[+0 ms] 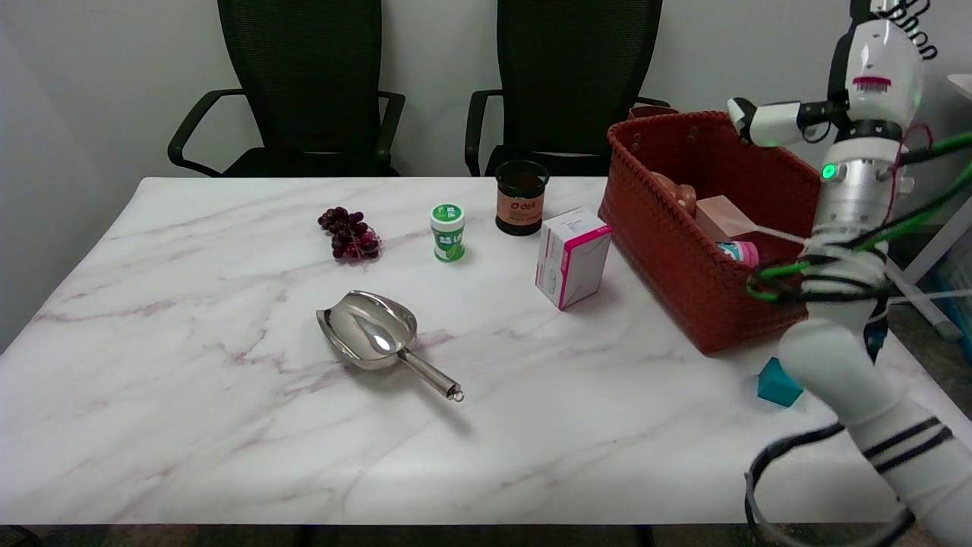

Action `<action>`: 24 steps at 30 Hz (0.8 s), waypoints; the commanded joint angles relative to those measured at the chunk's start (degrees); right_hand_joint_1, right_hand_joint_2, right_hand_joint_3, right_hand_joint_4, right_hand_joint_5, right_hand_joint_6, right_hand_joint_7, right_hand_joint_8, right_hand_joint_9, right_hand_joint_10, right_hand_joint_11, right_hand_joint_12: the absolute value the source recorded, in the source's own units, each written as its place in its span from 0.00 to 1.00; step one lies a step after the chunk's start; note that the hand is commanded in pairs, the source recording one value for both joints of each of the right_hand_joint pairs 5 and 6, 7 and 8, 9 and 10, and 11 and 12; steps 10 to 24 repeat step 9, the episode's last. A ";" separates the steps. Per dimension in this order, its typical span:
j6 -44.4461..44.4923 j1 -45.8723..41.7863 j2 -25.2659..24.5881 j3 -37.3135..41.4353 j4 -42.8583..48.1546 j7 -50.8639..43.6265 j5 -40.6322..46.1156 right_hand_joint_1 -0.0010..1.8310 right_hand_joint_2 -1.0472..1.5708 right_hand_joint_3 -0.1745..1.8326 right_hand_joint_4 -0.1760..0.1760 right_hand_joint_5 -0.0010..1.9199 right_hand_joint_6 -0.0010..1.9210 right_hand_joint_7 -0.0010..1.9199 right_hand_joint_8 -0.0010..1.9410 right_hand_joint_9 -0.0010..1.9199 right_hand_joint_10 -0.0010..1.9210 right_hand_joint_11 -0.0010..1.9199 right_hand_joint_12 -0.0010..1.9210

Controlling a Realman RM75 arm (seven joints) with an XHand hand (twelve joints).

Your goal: Place the wooden mortar into the brown storage basket.

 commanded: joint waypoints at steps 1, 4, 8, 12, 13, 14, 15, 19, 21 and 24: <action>35.43 -20.35 -5.28 -21.41 10.16 -3.61 -14.81 0.70 0.46 0.54 0.50 0.03 0.03 0.10 0.09 0.13 0.13 0.09 0.09; 43.81 -20.56 -5.18 -28.51 7.60 -3.61 -18.05 0.69 0.47 0.54 0.50 0.03 0.03 0.11 0.11 0.14 0.14 0.09 0.09; 54.78 -20.01 -4.57 -37.58 4.01 -3.60 -22.44 0.69 0.49 0.53 0.50 0.03 0.03 0.12 0.12 0.15 0.15 0.10 0.10; 56.16 -20.01 -4.57 -38.89 3.47 -3.43 -23.05 0.69 0.50 0.53 0.50 0.03 0.03 0.13 0.12 0.15 0.15 0.10 0.10; 56.16 -20.01 -4.57 -38.89 3.47 -3.43 -23.05 0.69 0.50 0.53 0.50 0.03 0.03 0.13 0.12 0.15 0.15 0.10 0.10; 56.16 -20.01 -4.57 -38.89 3.47 -3.43 -23.05 0.69 0.50 0.53 0.50 0.03 0.03 0.13 0.12 0.15 0.15 0.10 0.10; 56.16 -20.01 -4.57 -38.89 3.47 -3.43 -23.05 0.69 0.50 0.53 0.50 0.03 0.03 0.13 0.12 0.15 0.15 0.10 0.10; 56.16 -20.01 -4.57 -38.89 3.47 -3.43 -23.05 0.69 0.50 0.53 0.50 0.03 0.03 0.13 0.12 0.15 0.15 0.10 0.10; 56.16 -20.01 -4.57 -38.89 3.47 -3.43 -23.05 0.69 0.50 0.53 0.50 0.03 0.03 0.13 0.12 0.15 0.15 0.10 0.10; 56.16 -20.01 -4.57 -38.89 3.47 -3.43 -23.05 0.69 0.50 0.53 0.50 0.03 0.03 0.13 0.12 0.15 0.15 0.10 0.10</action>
